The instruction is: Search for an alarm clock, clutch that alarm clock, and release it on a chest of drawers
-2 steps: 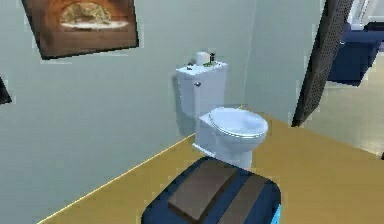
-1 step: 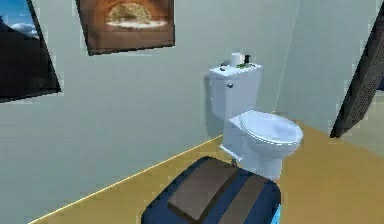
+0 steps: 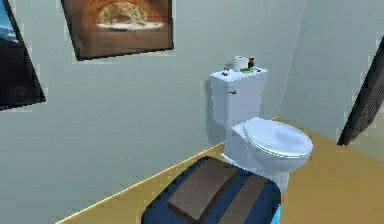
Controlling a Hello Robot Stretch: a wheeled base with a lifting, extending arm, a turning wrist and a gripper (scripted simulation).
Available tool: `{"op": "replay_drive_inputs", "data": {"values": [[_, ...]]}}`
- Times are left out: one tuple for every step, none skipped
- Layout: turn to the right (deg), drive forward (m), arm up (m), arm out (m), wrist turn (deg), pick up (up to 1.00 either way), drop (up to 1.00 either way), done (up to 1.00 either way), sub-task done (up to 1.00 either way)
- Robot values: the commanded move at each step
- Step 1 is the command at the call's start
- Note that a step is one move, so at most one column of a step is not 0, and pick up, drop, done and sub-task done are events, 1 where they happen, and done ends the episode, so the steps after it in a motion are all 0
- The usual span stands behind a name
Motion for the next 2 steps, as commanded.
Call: {"op": "replay_drive_inputs", "data": {"values": [[-45.0, 0.0, 0.0, 0.0, 0.0, 0.0, 0.0, 0.0, 0.0], [-33.0, 0.0, 0.0, 0.0, 0.0, 0.0, 0.0, 0.0, 0.0]]}}
